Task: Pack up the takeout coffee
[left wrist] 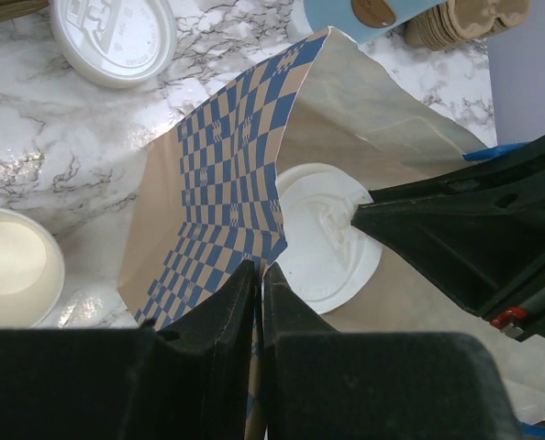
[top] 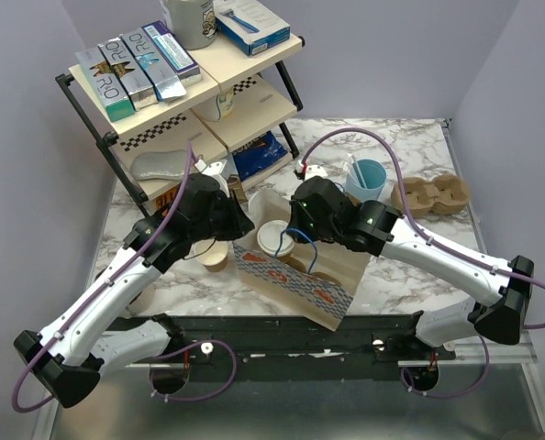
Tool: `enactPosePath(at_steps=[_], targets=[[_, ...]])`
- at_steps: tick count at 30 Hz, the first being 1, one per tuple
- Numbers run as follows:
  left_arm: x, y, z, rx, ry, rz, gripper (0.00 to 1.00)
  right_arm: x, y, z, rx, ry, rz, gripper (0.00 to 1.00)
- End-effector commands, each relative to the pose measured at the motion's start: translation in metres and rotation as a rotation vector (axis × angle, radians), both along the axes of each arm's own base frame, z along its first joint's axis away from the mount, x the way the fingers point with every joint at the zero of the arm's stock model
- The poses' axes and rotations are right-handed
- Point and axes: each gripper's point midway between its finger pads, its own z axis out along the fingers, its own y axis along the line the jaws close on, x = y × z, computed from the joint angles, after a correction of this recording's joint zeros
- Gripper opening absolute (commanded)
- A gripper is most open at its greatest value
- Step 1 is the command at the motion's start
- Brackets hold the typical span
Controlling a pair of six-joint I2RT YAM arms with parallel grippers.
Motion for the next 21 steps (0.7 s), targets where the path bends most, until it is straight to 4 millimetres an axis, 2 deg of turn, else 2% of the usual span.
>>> enactPosePath(at_steps=[1, 13, 21], targets=[[0.000, 0.001, 0.004, -0.027, -0.019, 0.024, 0.16, 0.003, 0.014, -0.005, 0.031, -0.024, 0.010, 0.01], [0.001, -0.001, 0.000, -0.045, -0.020, 0.031, 0.16, 0.002, 0.026, -0.039, -0.015, -0.015, 0.048, 0.01], [0.000, -0.003, -0.001, -0.058, -0.010, 0.025, 0.16, 0.003, 0.031, -0.050, -0.016, -0.017, 0.064, 0.01]])
